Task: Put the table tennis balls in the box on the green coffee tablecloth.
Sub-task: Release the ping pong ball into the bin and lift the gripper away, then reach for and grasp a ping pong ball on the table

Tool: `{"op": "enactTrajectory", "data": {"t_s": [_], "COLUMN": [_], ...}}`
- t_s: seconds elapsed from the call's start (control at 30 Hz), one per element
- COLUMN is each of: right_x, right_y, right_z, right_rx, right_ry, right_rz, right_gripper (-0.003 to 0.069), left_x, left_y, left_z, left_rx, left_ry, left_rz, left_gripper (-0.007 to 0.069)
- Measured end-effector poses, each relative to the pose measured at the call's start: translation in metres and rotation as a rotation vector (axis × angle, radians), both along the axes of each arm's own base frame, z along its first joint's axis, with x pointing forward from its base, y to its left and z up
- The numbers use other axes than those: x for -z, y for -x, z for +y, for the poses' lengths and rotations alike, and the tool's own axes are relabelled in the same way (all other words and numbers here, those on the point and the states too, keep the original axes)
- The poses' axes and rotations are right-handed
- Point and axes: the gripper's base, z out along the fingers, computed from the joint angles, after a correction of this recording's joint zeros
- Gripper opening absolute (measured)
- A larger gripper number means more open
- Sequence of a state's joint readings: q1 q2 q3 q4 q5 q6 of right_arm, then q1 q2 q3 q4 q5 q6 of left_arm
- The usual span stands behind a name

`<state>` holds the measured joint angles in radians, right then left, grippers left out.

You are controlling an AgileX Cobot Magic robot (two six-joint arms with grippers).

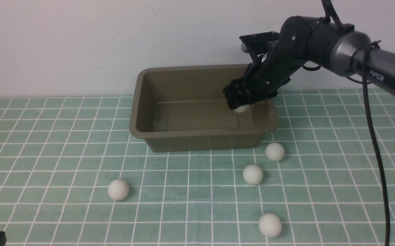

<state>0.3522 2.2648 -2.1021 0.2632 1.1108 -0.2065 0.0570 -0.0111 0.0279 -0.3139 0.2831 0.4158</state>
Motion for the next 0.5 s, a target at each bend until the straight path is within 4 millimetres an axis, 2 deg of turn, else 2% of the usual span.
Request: {"op": "enactTrajectory", "data": {"t_s": [0.13, 0.27, 0.4, 0.5], "right_x": [-0.042, -0.08, -0.117, -0.125], "right_y": [0.003, 0.02, 0.062, 0.092], "right_z": [-0.002, -0.014, -0.036, -0.046], "right_rx": [-0.011, 0.048, 0.095, 0.095], "right_ry": [0.005, 0.022, 0.046, 0.044], "right_rz": [-0.035, -0.087, -0.105, -0.074], "right_gripper": [0.044, 0.044, 0.0441, 0.0441], "left_x": [0.0, 0.0, 0.0, 0.0], "left_y": [0.0, 0.0, 0.0, 0.0], "left_z": [0.0, 0.0, 0.0, 0.0], "left_rx": [0.0, 0.0, 0.0, 0.0], "left_ry": [0.0, 0.0, 0.0, 0.0], "left_rz": [0.0, 0.0, 0.0, 0.0], "left_gripper": [-0.0004, -0.0004, -0.0004, -0.0004]}}
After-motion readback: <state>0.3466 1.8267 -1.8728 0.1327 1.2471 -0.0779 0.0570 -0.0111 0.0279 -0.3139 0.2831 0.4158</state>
